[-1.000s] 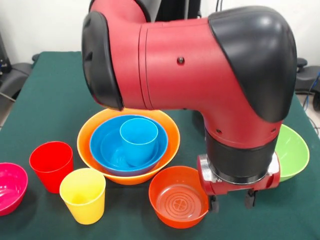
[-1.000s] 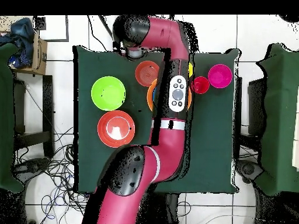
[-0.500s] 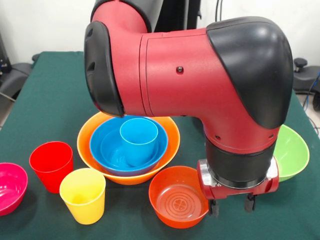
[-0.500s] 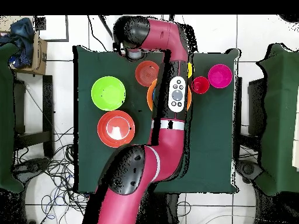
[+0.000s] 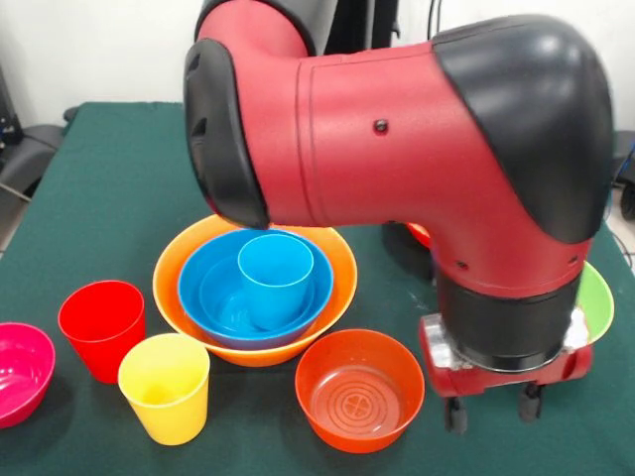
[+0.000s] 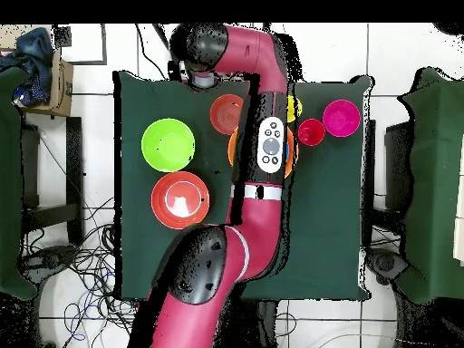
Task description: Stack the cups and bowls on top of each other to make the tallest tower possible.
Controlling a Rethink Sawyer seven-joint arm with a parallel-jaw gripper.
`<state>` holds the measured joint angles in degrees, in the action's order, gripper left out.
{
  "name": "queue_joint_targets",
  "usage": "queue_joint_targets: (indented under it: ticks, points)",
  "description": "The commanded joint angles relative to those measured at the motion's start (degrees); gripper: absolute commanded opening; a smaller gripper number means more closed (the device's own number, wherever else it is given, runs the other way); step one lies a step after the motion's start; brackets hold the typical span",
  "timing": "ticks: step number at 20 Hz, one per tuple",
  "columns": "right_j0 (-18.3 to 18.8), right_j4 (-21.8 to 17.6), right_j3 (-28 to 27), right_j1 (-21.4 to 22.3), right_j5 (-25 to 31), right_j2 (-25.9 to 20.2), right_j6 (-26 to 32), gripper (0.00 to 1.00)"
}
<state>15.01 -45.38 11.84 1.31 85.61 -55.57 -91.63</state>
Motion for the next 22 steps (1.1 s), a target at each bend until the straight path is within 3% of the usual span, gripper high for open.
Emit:
queue_joint_targets:
  ticks: [1, 6, 11, 15, 22]
  points:
    - [0.4, -10.6, -0.2, 4.6, 9.2, -11.8, -6.4, 1.00]
    - [0.9, -15.4, -0.6, 5.1, 11.1, -17.4, -6.7, 1.00]
    - [1.1, -17.1, 0.1, 5.2, 11.5, -18.9, -5.8, 1.00]
    - [0.5, -14.6, 2.1, 6.1, 10.8, -16.3, -5.6, 1.00]
    - [-0.2, -6.1, 8.7, 8.9, 8.9, -8.4, -7.1, 1.00]
